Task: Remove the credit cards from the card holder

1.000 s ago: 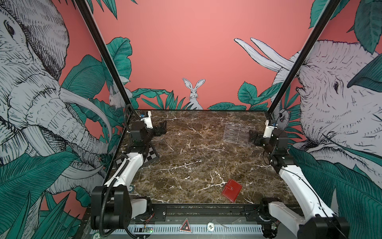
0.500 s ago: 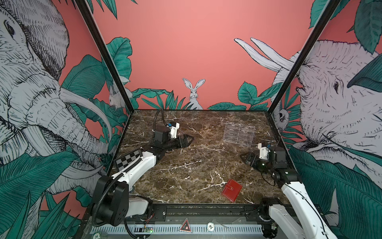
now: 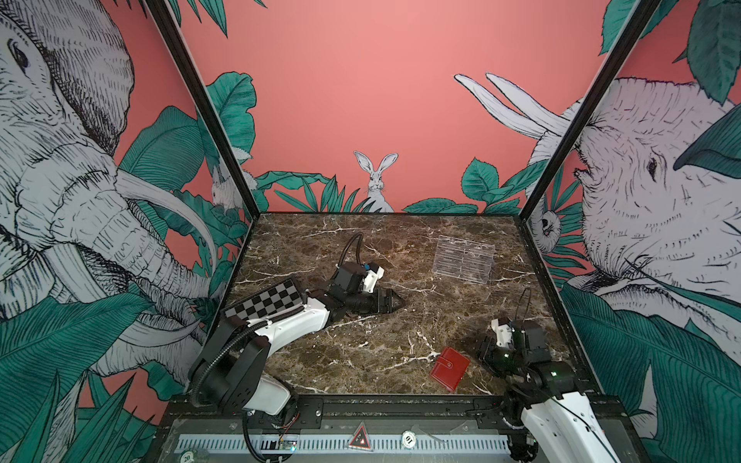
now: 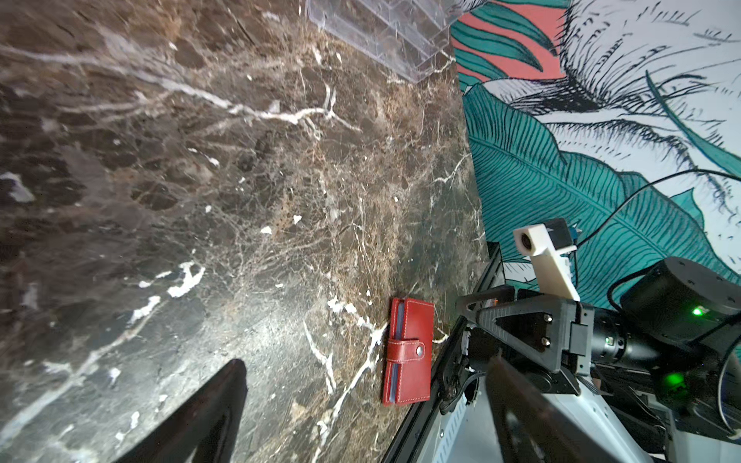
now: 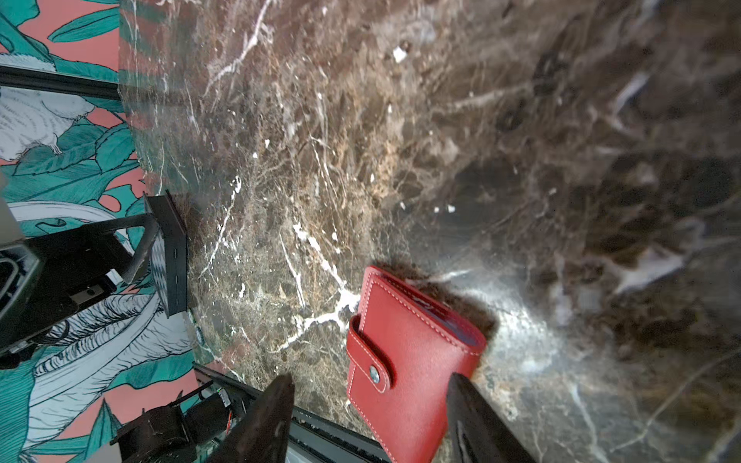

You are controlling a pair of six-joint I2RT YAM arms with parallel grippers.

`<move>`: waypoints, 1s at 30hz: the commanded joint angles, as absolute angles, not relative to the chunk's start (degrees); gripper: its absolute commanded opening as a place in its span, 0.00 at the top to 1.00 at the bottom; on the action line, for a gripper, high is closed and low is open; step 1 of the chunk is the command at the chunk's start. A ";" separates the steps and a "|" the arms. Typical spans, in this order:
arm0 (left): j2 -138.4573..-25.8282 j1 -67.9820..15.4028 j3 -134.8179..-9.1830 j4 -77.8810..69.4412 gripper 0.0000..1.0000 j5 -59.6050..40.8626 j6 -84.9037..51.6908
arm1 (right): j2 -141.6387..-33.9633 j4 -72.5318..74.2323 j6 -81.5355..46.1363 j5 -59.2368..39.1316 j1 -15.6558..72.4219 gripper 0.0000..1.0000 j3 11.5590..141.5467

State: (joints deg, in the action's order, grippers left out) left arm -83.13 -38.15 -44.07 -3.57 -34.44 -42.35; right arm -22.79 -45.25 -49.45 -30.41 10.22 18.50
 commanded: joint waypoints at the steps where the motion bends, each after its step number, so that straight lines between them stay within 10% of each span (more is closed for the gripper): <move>1: -84.20 -39.40 -43.59 -6.57 0.07 -36.26 -44.57 | -22.10 -46.36 -53.12 -29.02 12.72 0.42 17.25; 18: -87.90 -39.81 -42.72 -10.02 0.18 -36.23 -46.61 | -33.19 -35.56 -61.32 -17.66 27.78 0.55 13.68; 30: -89.80 -39.77 -42.70 -14.06 0.23 -36.18 -49.17 | -35.24 -25.31 -70.68 -11.61 32.87 0.89 9.40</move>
